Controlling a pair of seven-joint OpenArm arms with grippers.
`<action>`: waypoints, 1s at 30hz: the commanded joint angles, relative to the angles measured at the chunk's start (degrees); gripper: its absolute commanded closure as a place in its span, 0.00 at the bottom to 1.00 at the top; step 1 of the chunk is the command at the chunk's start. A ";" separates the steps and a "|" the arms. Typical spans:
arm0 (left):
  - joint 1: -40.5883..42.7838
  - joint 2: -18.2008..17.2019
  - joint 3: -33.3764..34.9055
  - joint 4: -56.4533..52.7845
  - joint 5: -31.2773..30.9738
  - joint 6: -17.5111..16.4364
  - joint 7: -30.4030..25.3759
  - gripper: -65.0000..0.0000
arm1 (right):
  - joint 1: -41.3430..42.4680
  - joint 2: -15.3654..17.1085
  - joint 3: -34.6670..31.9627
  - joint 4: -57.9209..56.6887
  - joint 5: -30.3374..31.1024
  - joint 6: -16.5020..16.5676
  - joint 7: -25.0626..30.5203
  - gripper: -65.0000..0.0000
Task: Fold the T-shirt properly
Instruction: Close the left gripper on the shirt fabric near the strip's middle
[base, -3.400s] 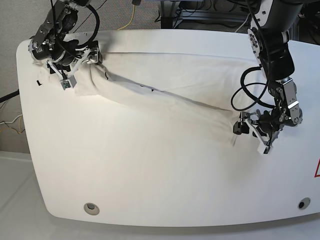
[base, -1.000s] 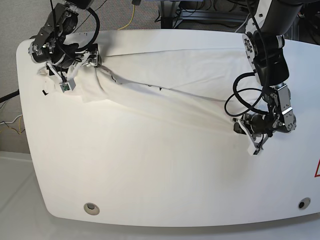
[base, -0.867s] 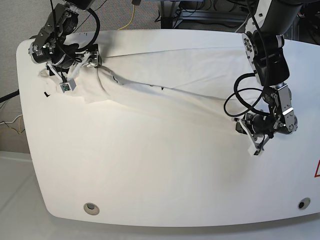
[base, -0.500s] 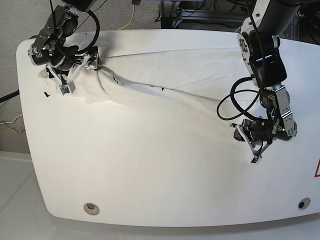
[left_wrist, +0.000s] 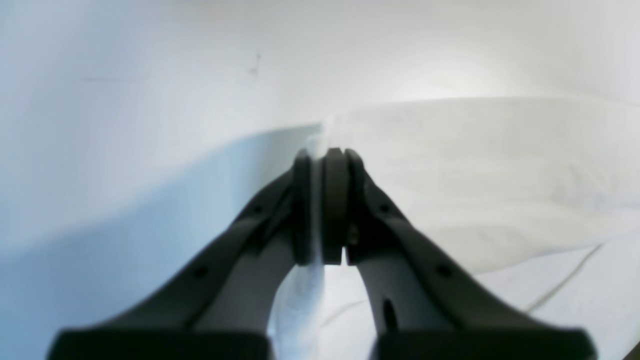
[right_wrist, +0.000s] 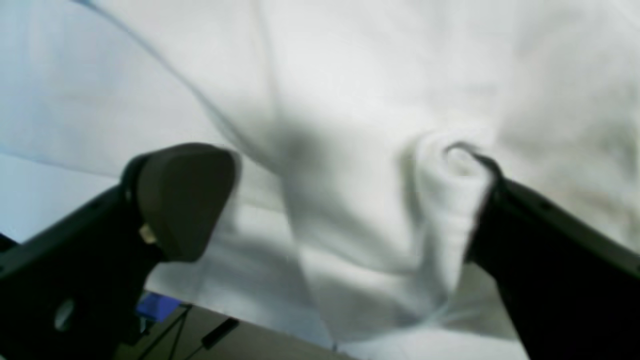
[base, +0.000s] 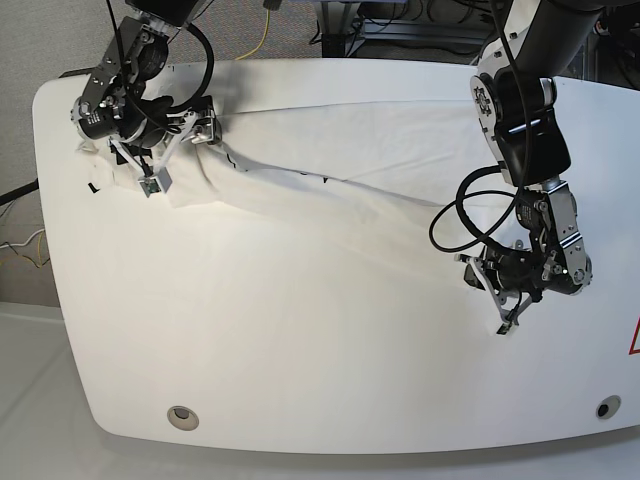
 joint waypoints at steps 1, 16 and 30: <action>-1.57 0.18 0.07 1.24 -0.87 -0.10 0.91 0.95 | 1.05 0.67 0.27 0.70 0.41 0.08 0.64 0.01; 0.62 2.38 0.34 6.69 -0.61 -0.10 4.60 0.95 | 2.37 0.59 0.19 0.61 0.41 0.08 0.64 0.01; 3.26 1.94 2.62 7.04 -0.61 -0.10 4.60 0.95 | 2.37 0.59 0.19 0.61 0.41 0.08 0.64 0.01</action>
